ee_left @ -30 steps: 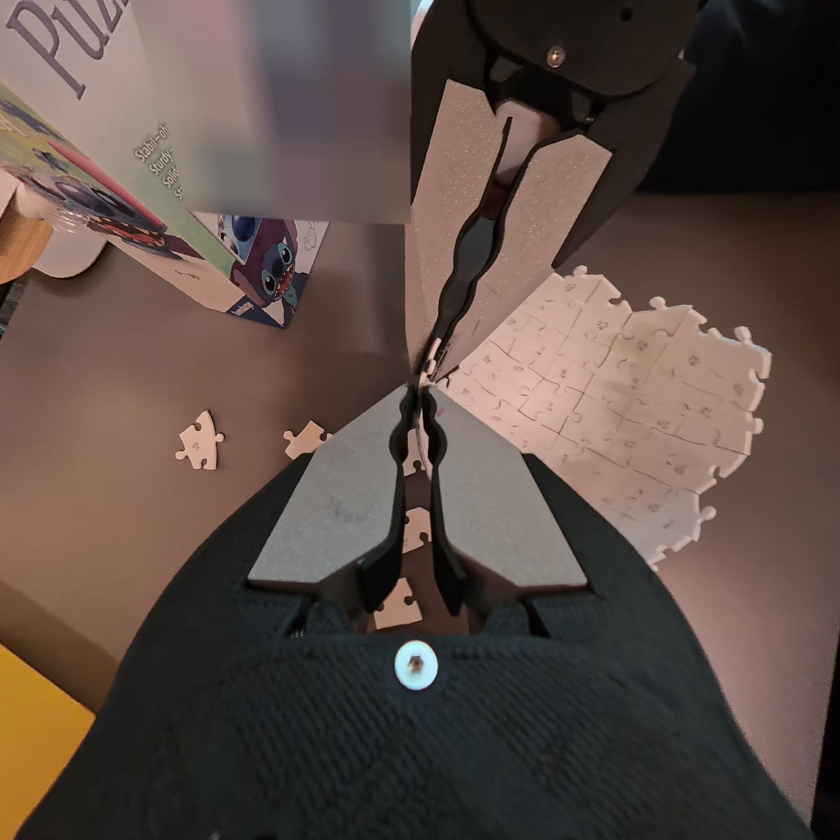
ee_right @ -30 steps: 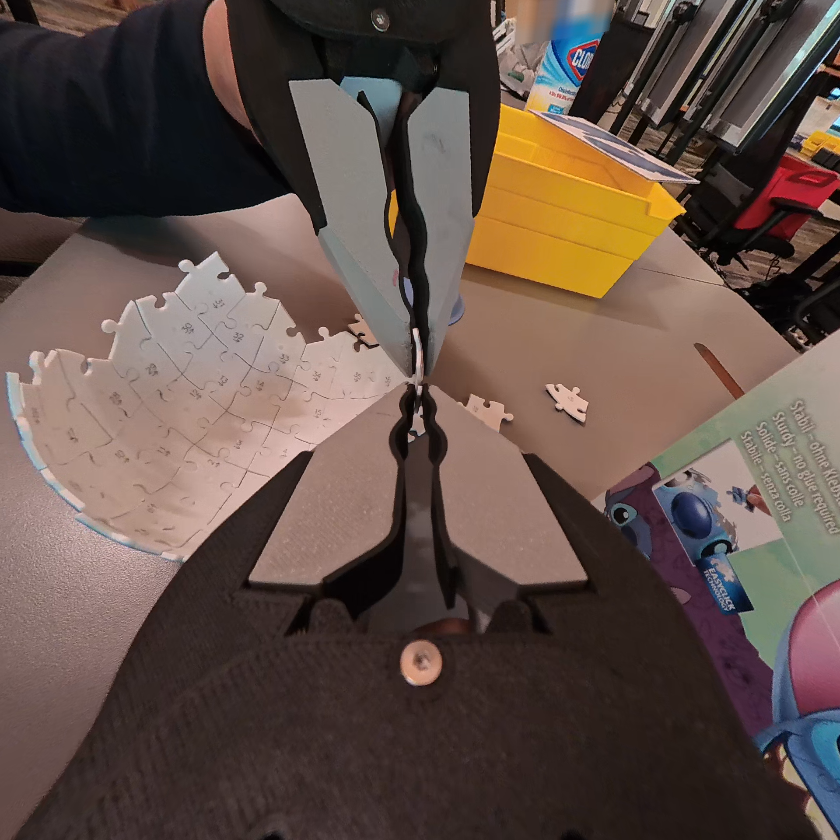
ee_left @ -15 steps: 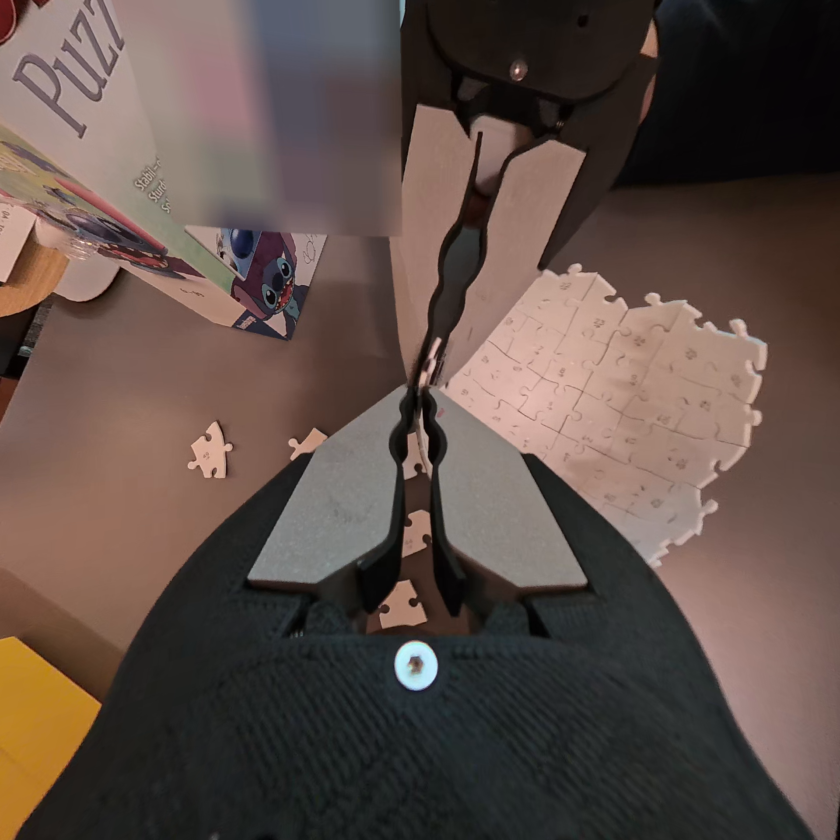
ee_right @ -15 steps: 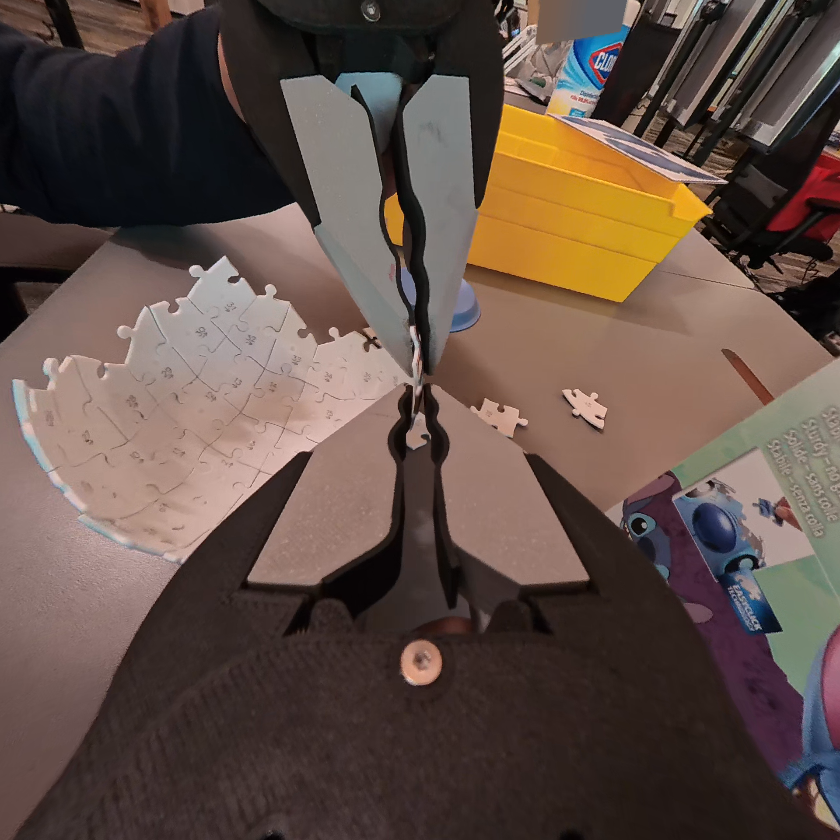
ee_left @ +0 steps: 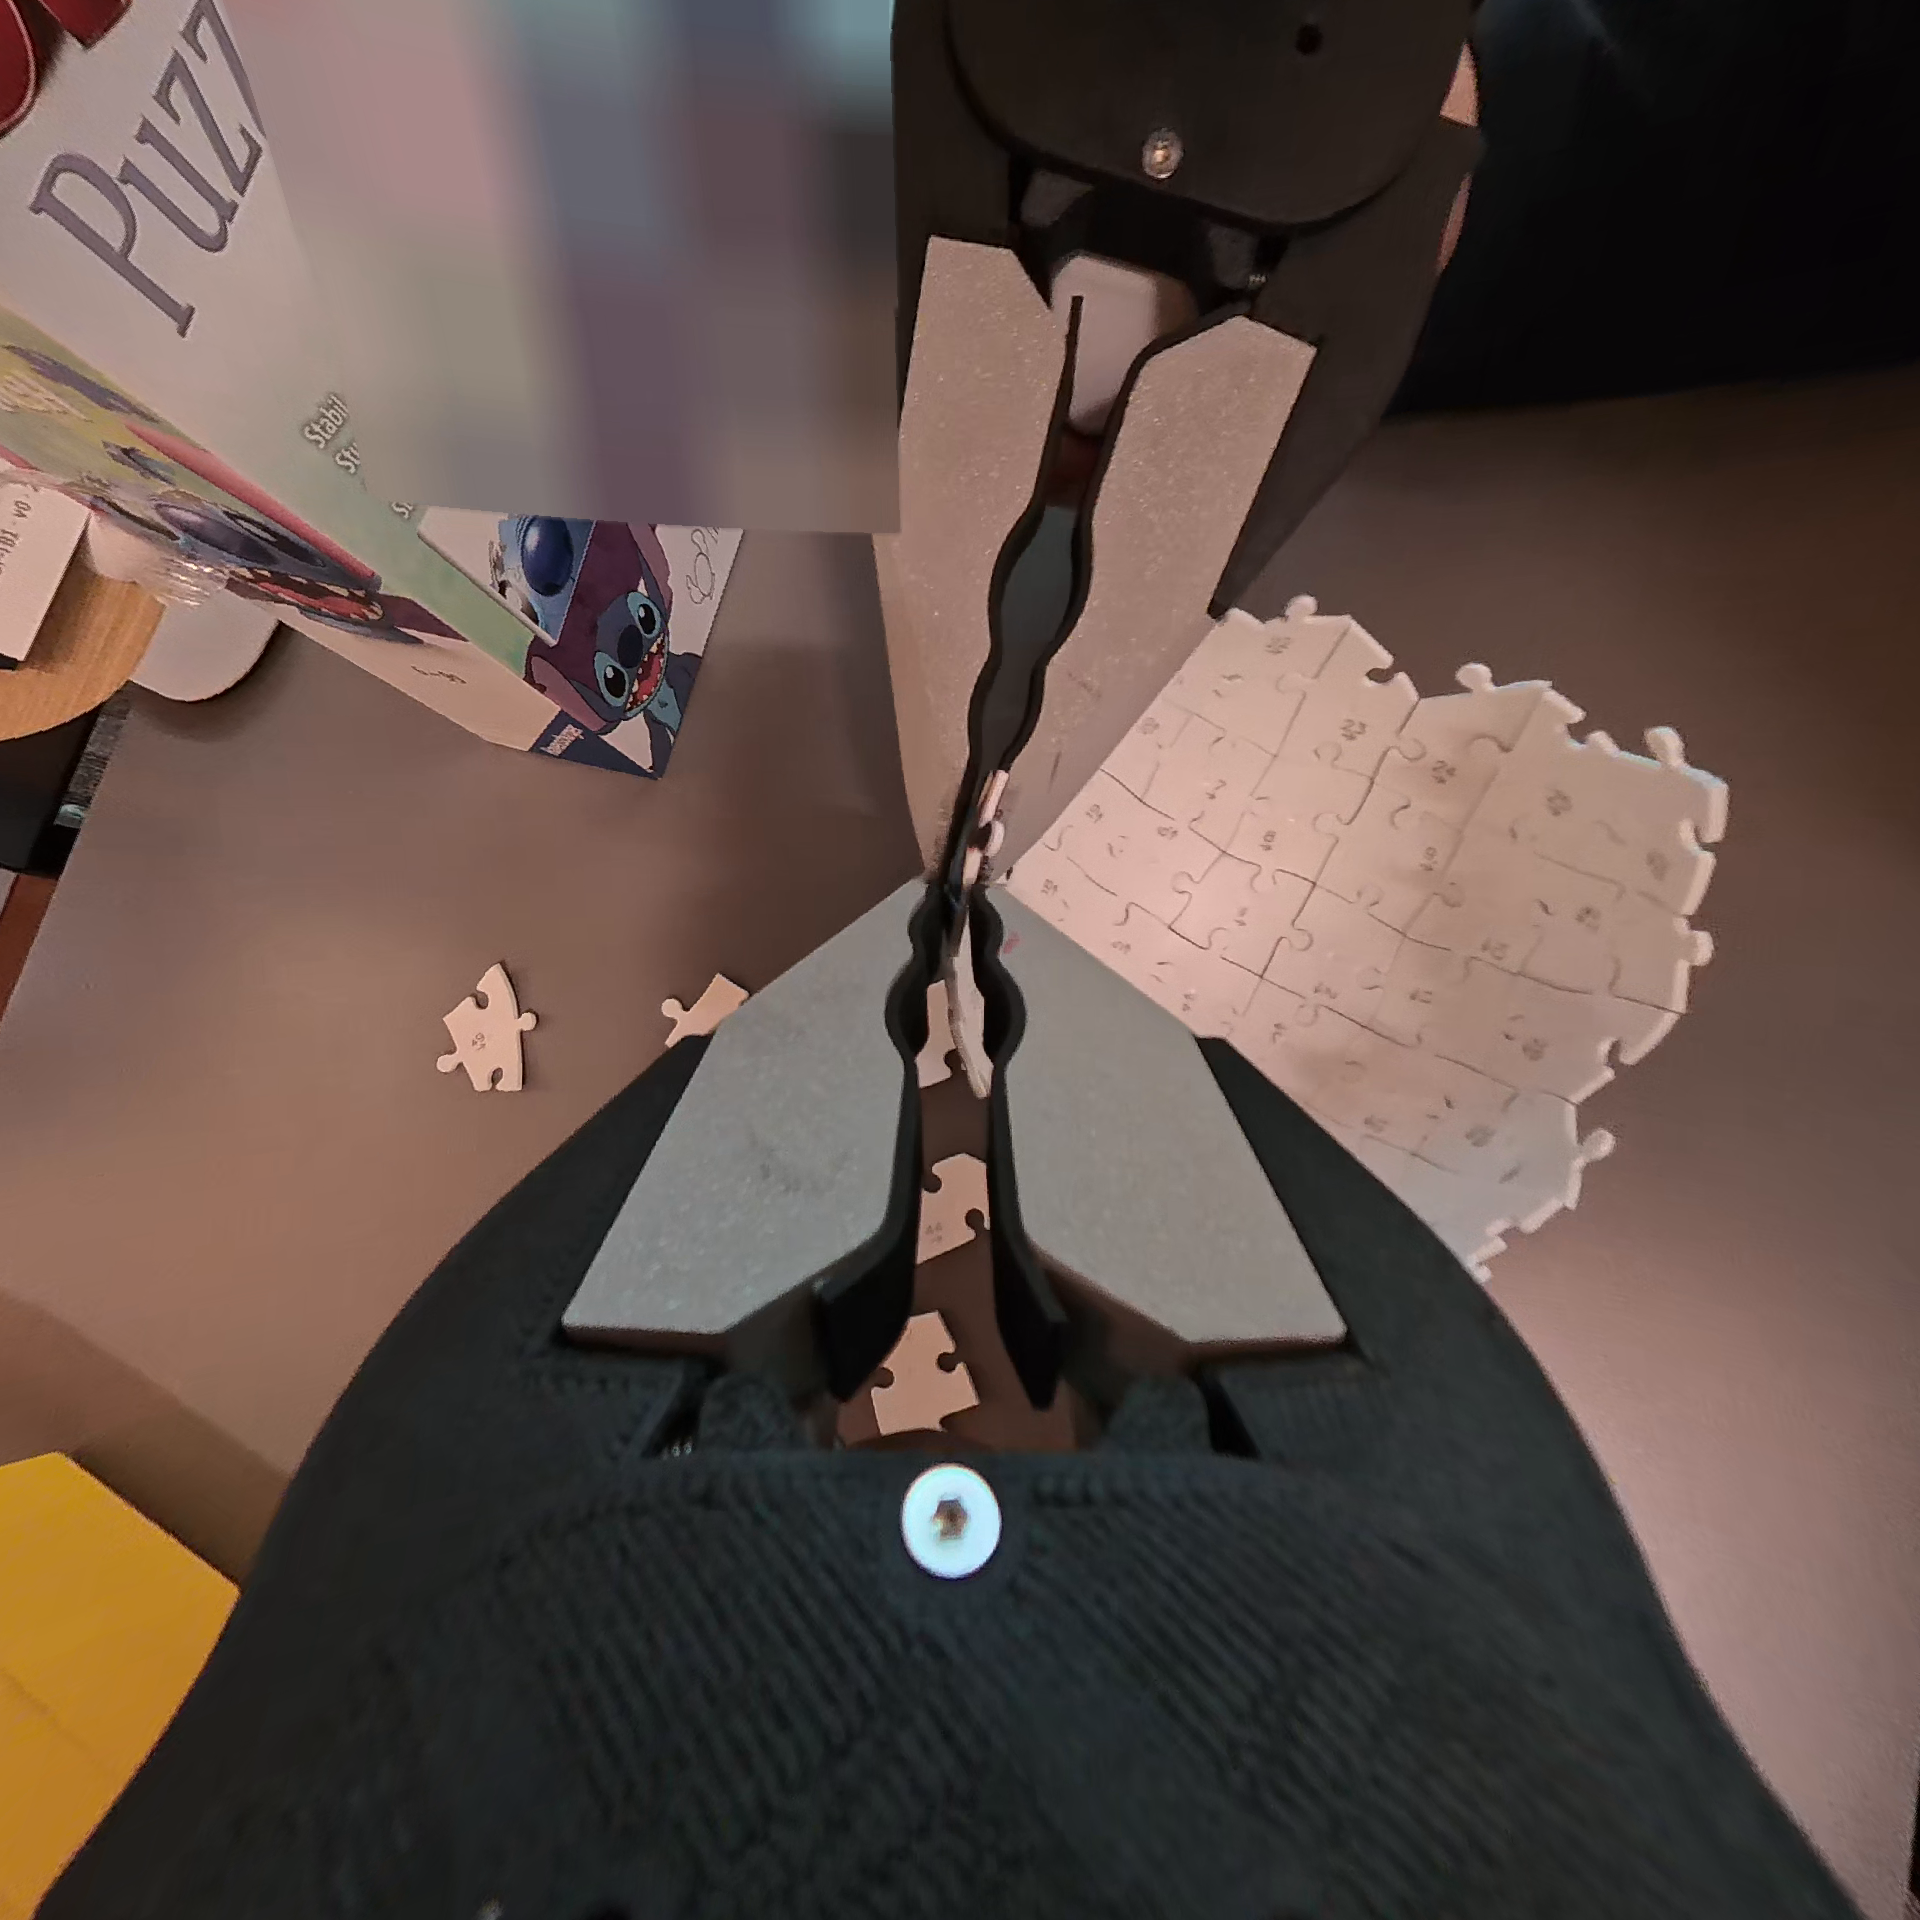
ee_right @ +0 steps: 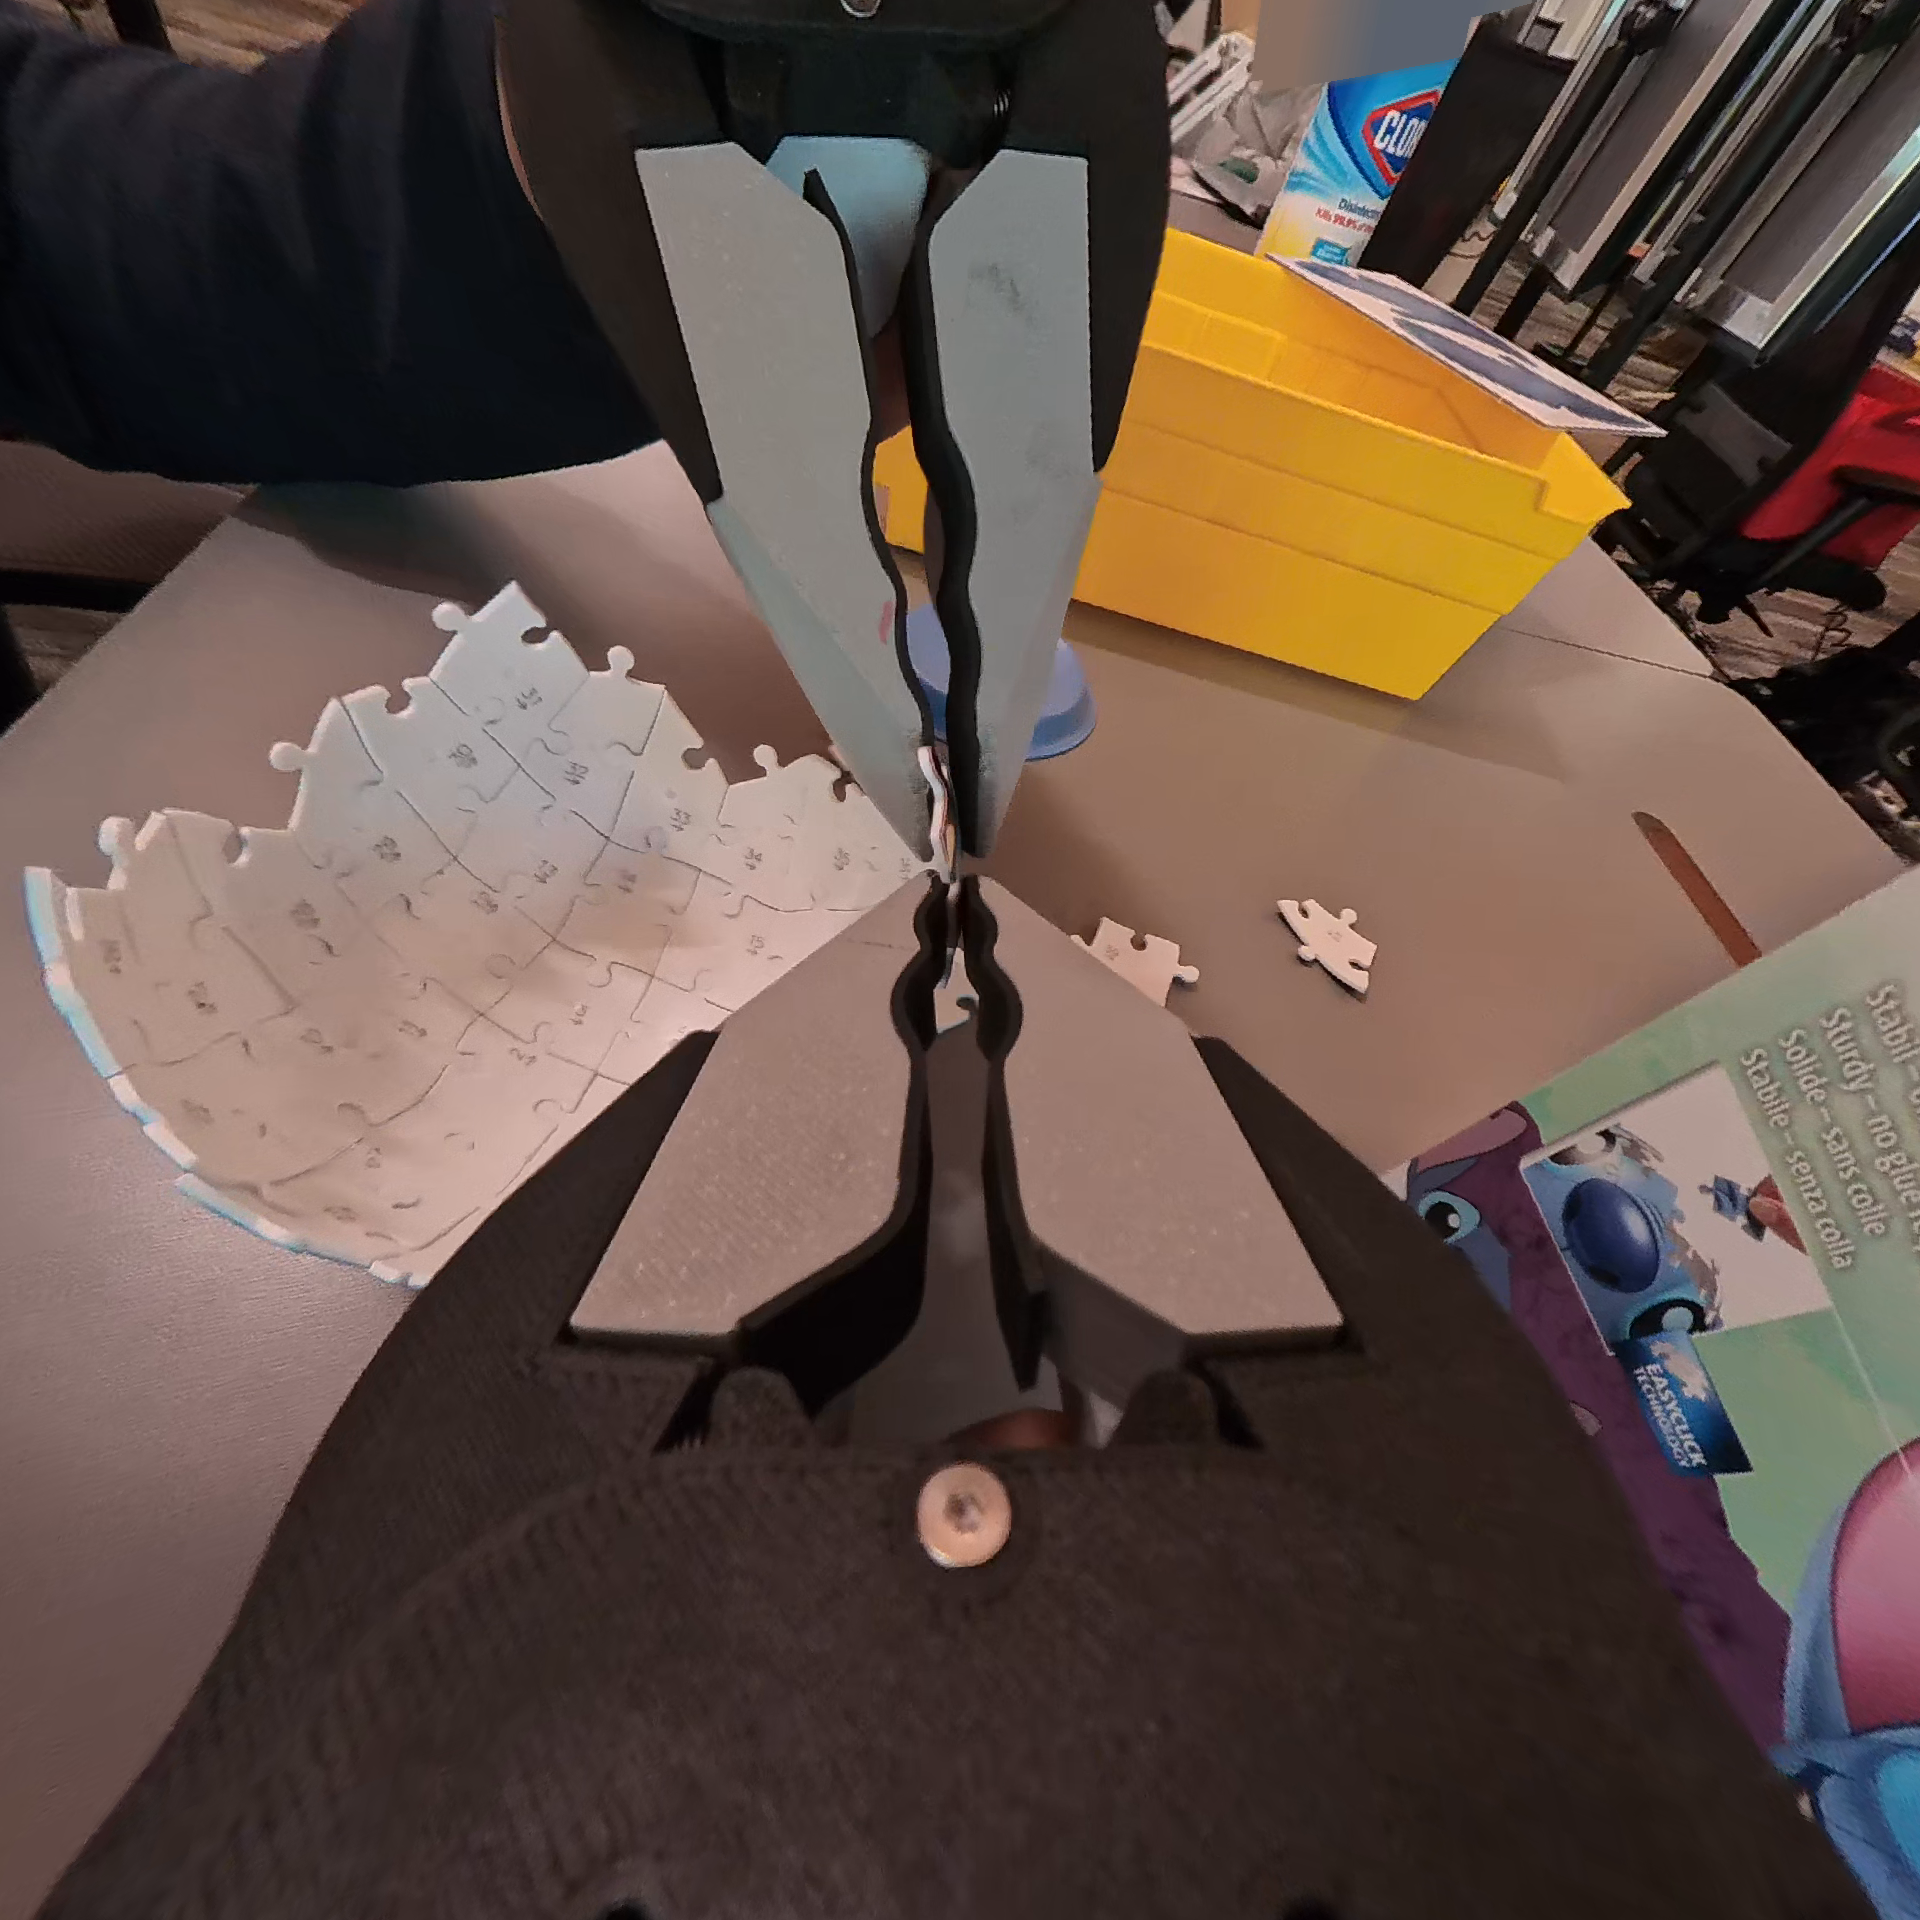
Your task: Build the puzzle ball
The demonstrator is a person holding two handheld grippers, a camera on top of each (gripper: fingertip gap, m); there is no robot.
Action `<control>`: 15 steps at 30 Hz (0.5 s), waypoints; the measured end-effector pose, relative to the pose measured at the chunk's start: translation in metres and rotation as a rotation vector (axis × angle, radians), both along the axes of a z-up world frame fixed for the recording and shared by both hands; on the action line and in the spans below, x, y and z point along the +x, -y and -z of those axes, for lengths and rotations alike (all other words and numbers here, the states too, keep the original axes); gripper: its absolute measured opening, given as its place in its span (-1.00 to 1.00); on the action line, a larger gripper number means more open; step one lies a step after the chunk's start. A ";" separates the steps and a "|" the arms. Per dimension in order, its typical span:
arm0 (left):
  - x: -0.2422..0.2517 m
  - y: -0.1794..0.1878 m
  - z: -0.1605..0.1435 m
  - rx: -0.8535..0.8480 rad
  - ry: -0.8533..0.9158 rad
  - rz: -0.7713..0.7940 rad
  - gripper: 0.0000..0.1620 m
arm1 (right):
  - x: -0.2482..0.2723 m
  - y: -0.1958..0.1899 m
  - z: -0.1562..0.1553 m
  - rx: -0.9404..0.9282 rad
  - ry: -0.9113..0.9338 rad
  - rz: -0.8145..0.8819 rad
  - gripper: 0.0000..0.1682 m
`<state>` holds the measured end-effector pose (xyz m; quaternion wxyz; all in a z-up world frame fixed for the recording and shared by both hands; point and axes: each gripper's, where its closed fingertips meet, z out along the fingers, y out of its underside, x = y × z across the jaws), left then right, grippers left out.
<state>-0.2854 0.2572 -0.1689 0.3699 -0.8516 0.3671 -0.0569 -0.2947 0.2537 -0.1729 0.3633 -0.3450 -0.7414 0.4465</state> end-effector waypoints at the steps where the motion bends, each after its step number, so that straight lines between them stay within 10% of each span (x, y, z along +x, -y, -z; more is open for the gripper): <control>1: 0.000 0.000 0.000 0.002 -0.002 -0.001 -0.97 | 0.000 0.000 0.000 -0.008 0.001 -0.002 -1.00; 15: -0.004 -0.002 0.000 0.000 0.000 -0.017 -1.00 | -0.003 0.000 0.000 -0.025 -0.008 0.013 -1.00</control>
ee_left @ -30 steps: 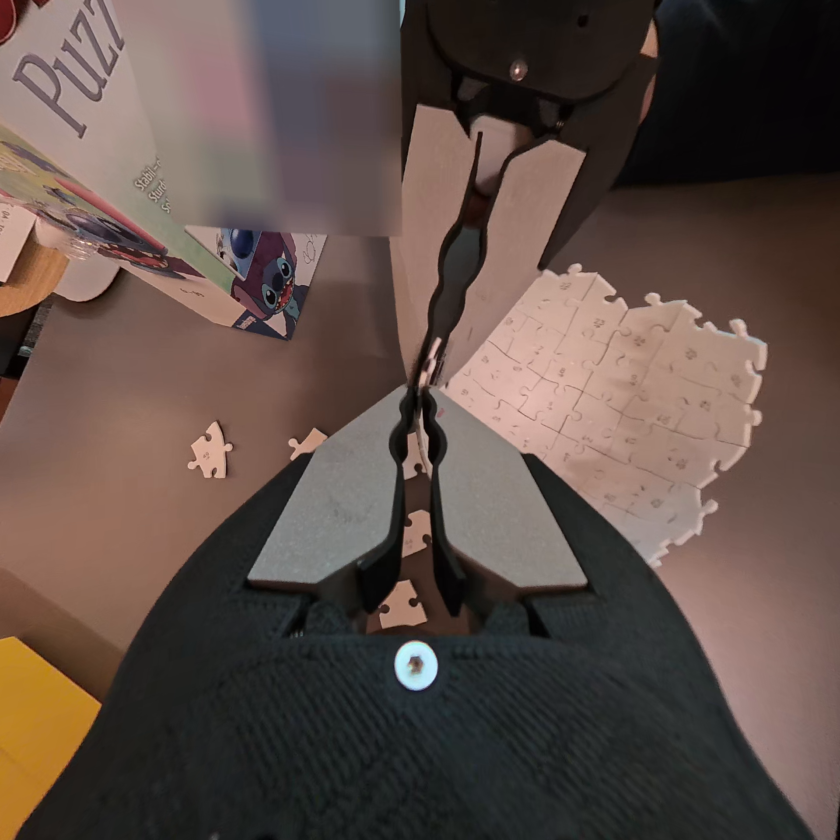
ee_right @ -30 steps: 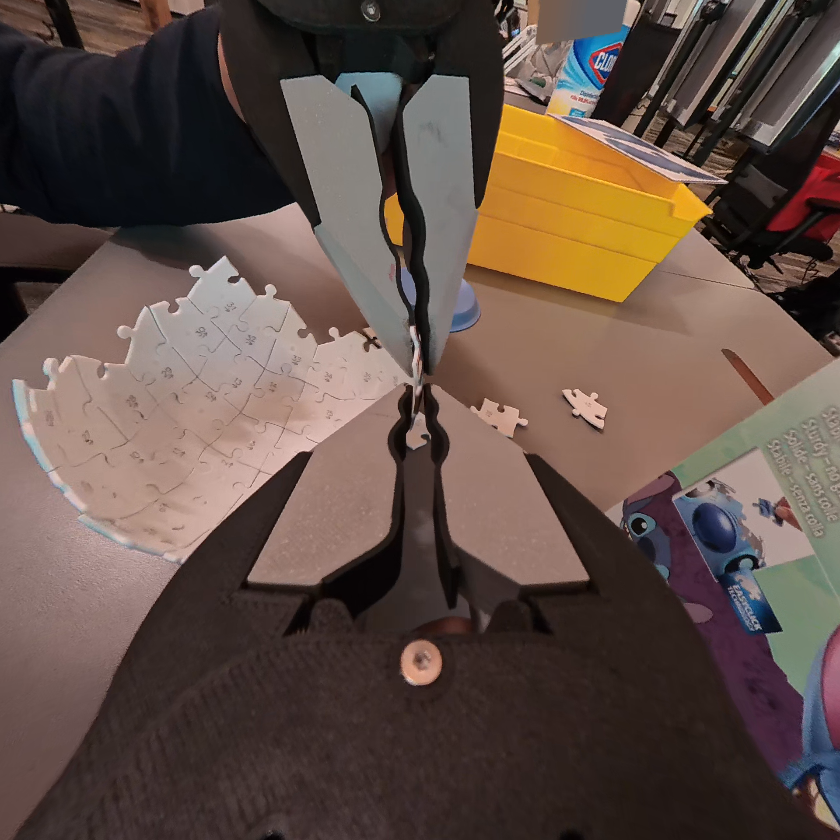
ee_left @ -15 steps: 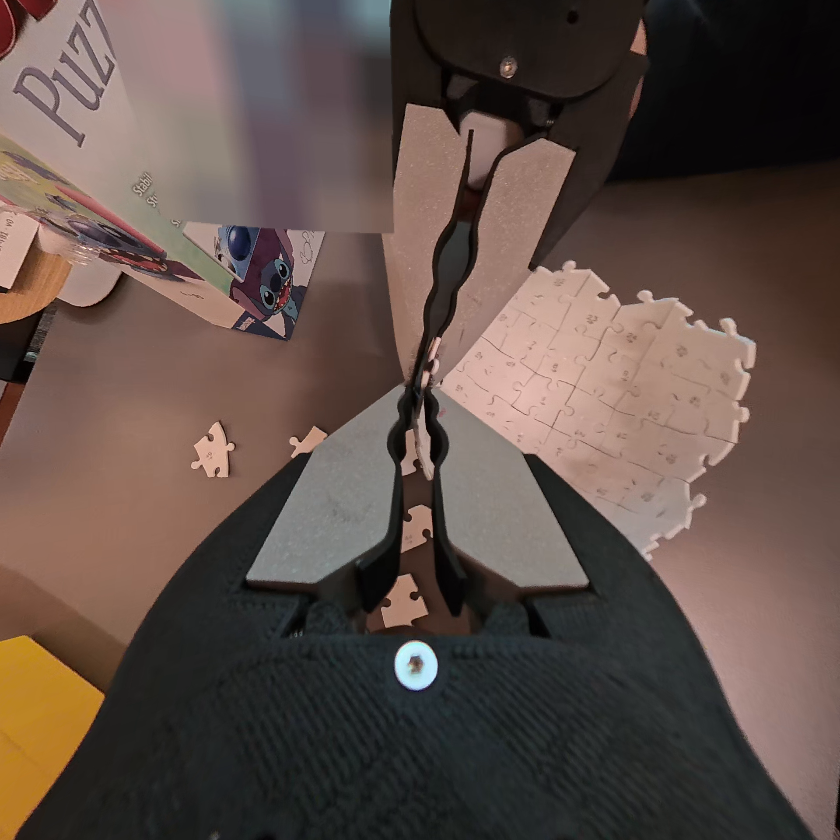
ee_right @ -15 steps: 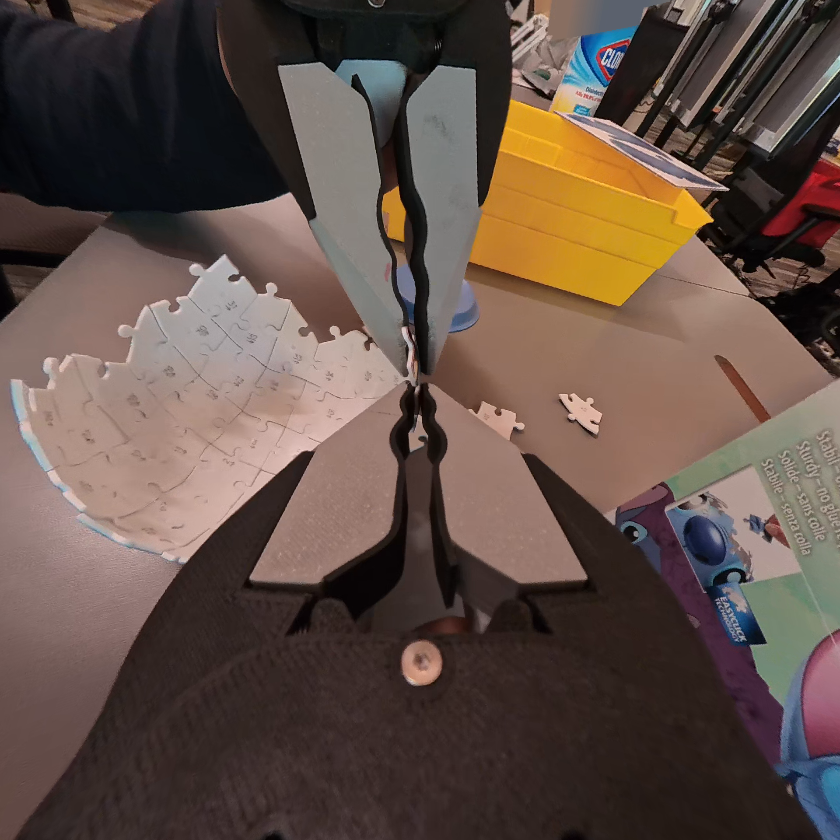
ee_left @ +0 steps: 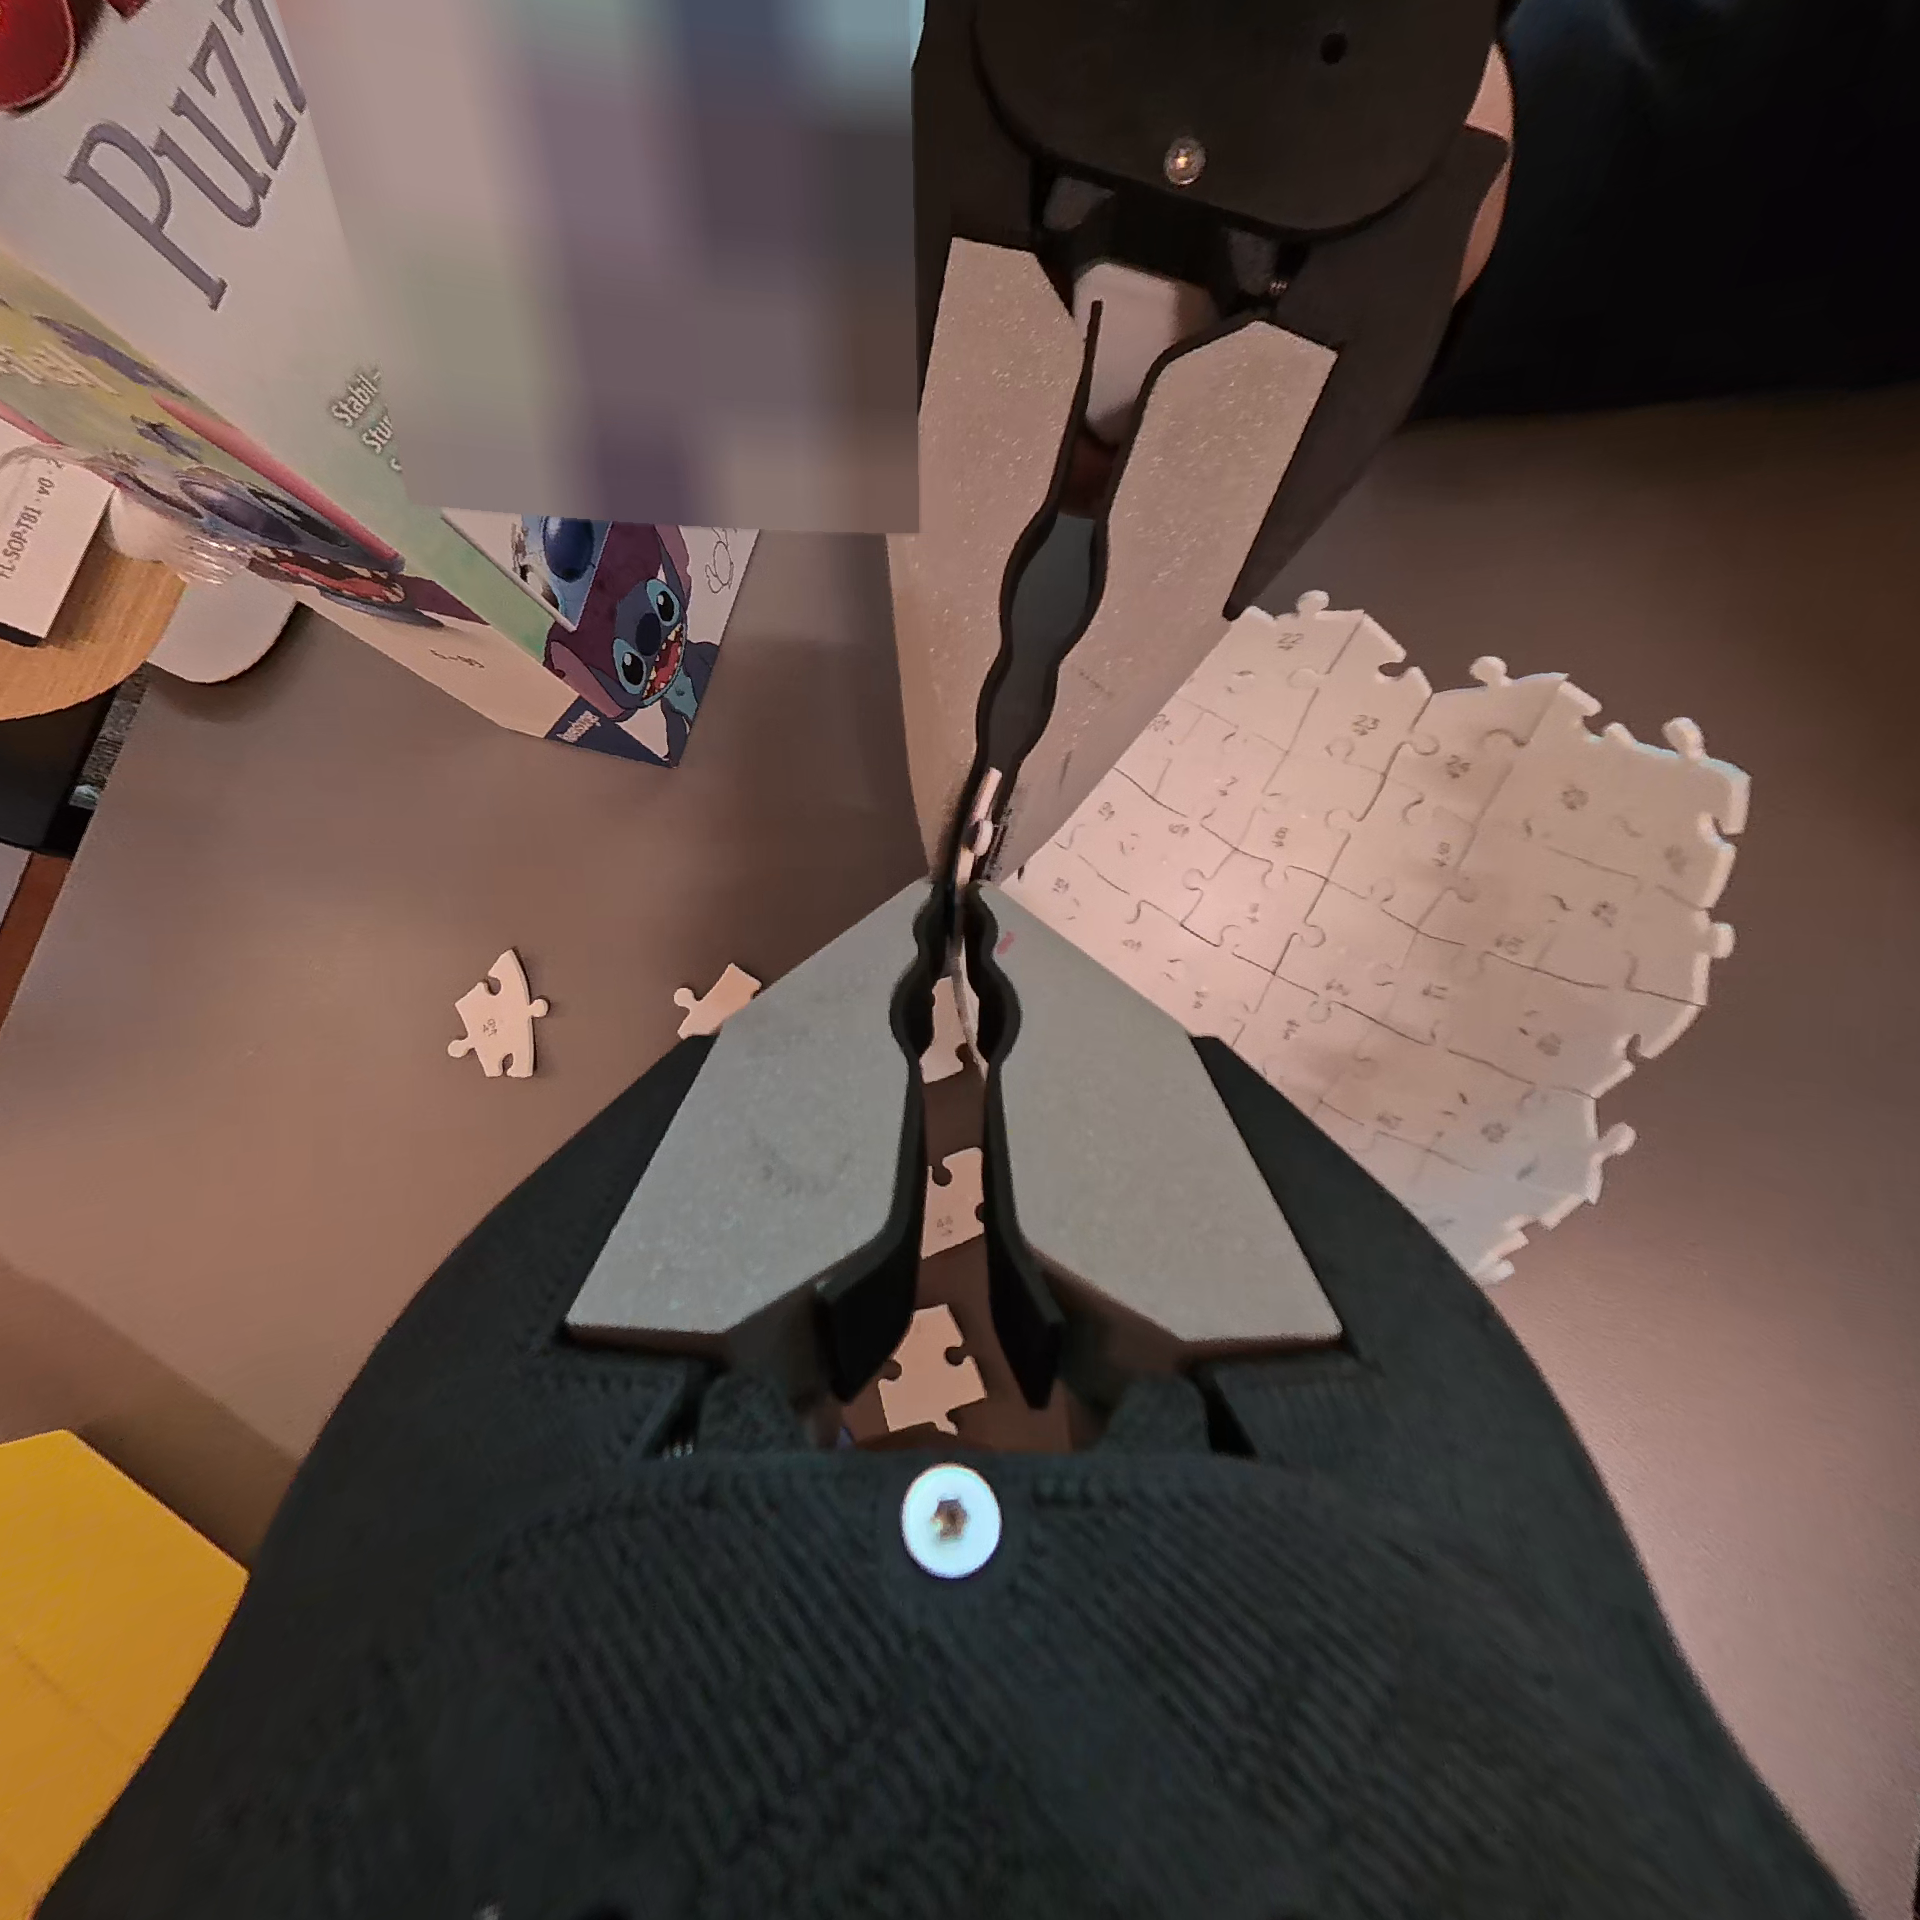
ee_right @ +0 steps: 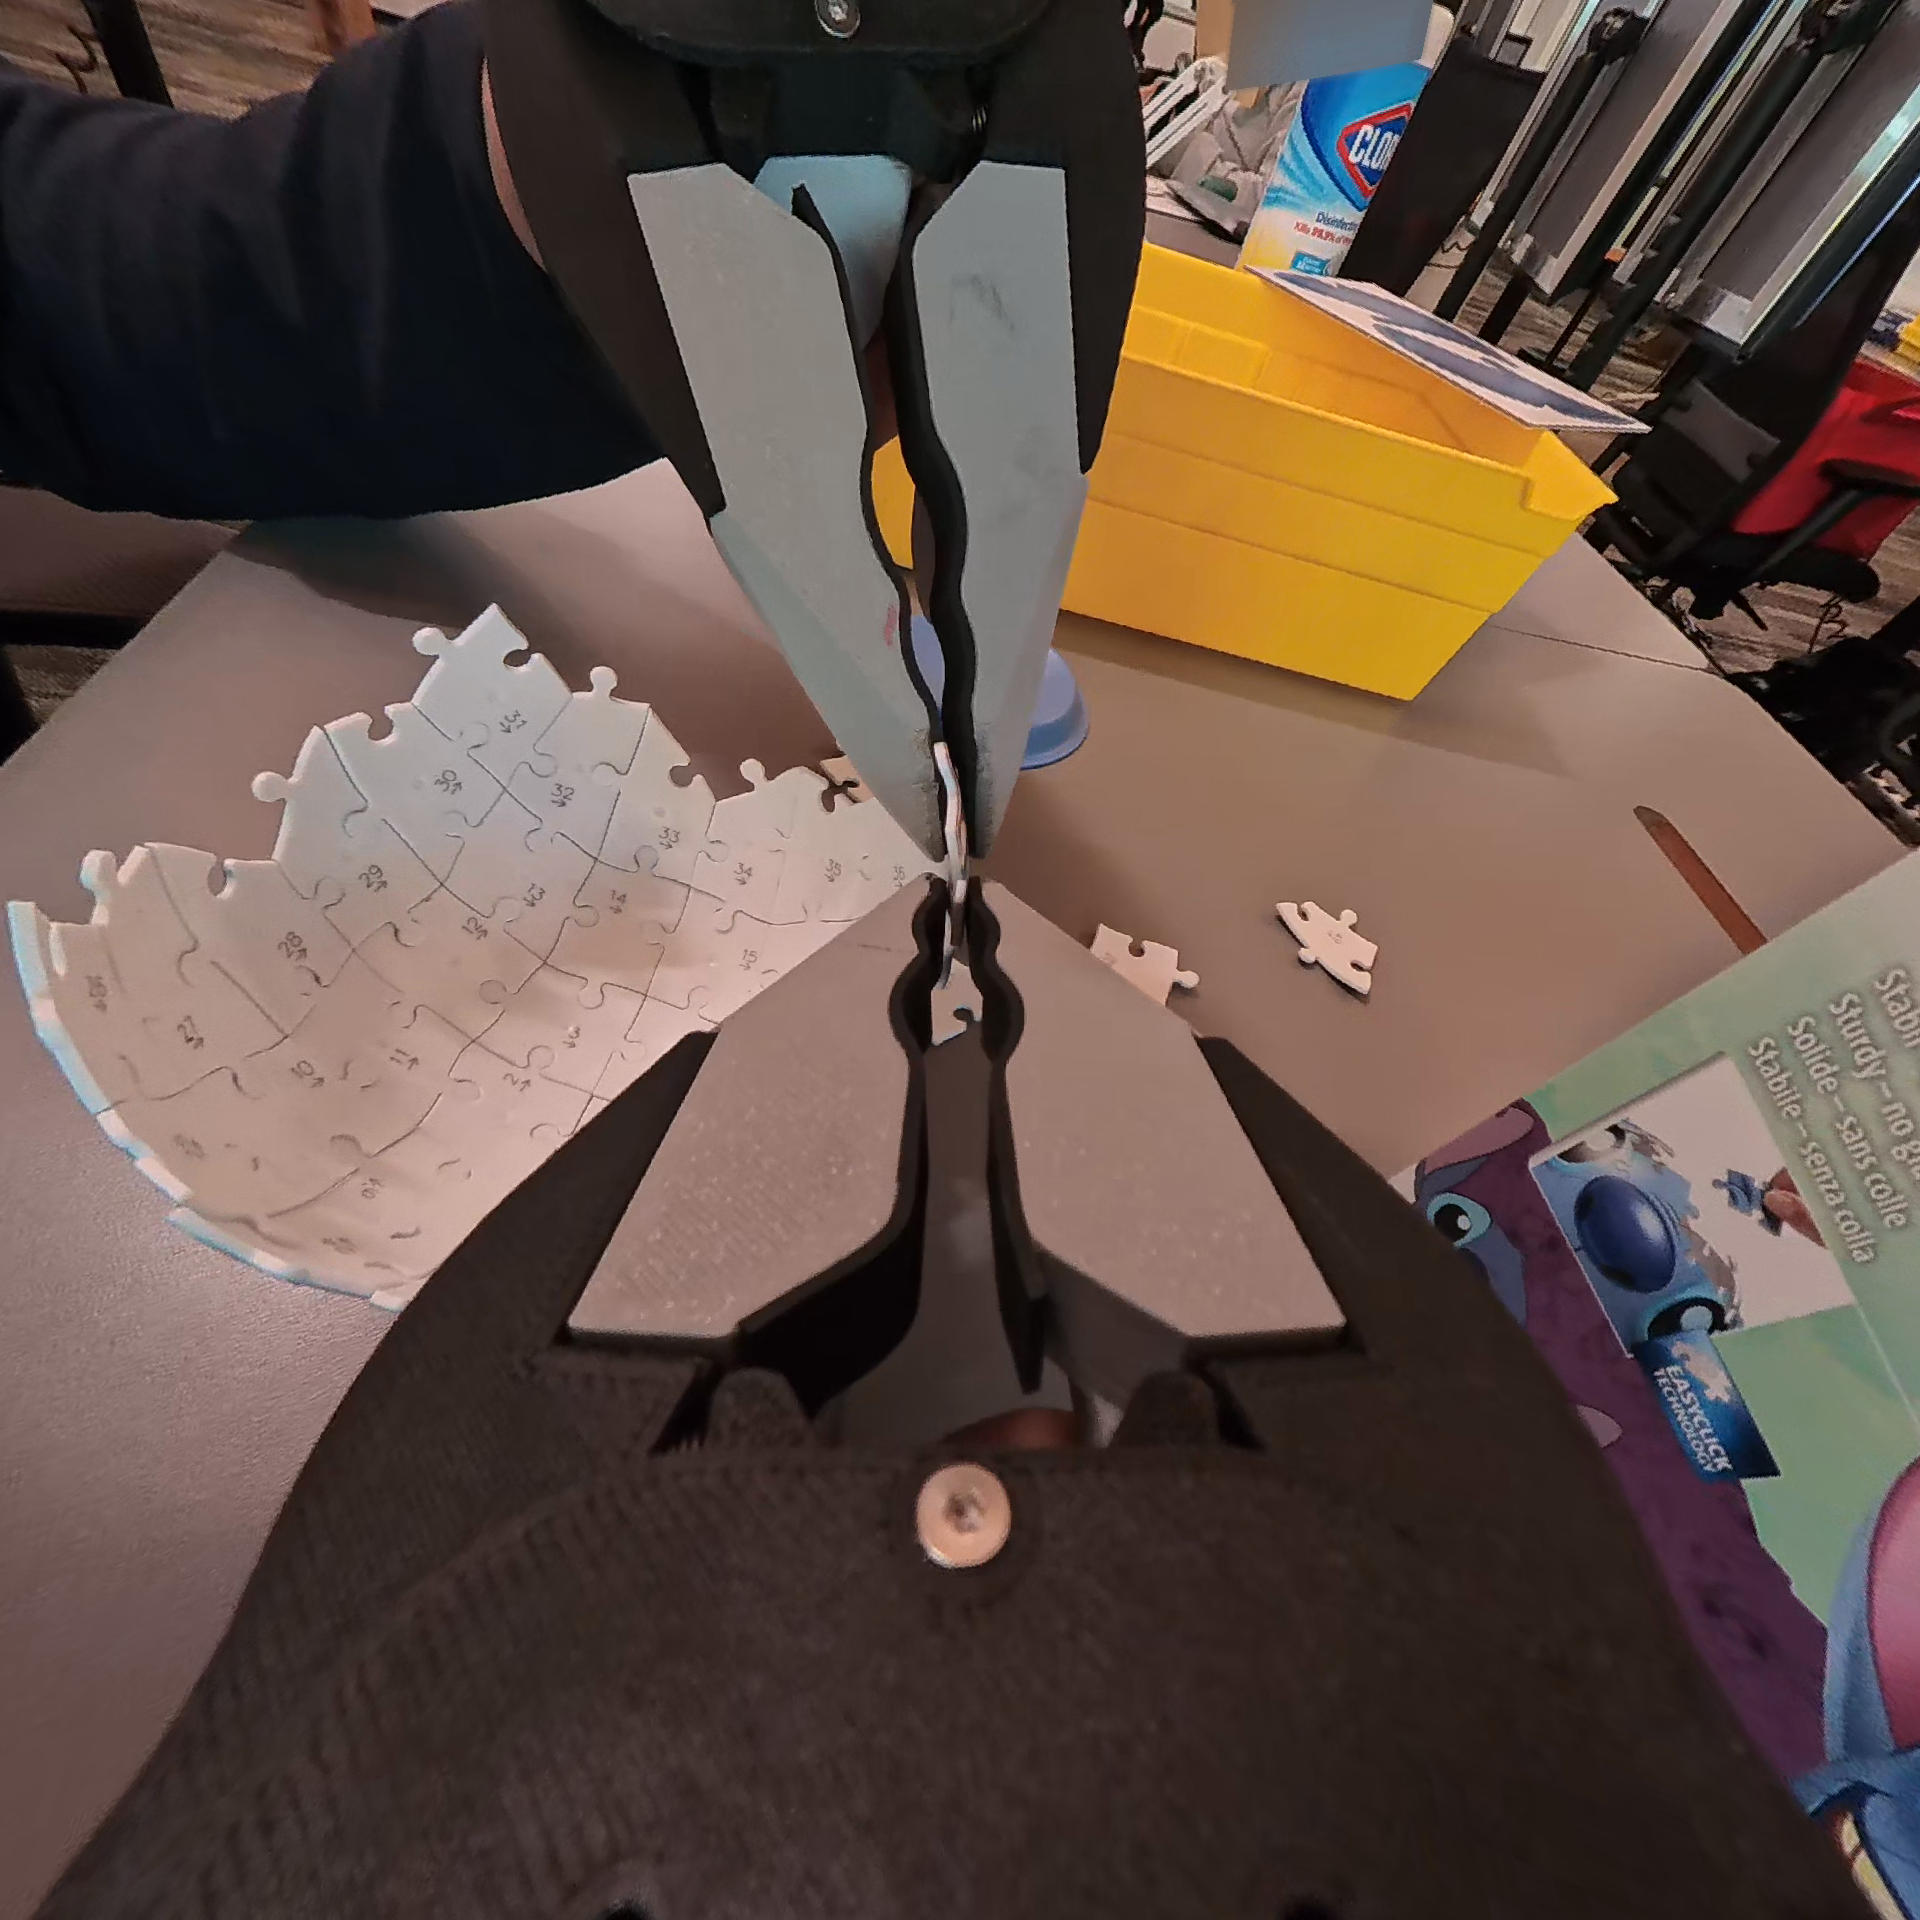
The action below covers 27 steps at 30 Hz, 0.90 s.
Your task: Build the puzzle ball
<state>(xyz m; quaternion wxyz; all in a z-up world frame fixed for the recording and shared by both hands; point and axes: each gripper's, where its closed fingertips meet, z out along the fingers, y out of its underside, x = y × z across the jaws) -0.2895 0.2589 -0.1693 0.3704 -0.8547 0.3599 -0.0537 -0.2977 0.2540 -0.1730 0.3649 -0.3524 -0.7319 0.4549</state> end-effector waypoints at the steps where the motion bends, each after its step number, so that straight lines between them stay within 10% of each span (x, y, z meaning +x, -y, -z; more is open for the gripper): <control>1: 0.000 0.000 0.000 -0.002 0.000 0.001 -1.00 | 0.000 0.000 0.000 0.000 0.001 -0.002 -1.00; 27: -0.003 0.000 0.004 -0.010 -0.011 -0.015 -1.00 | 0.000 -0.002 -0.002 -0.028 0.019 0.023 -0.97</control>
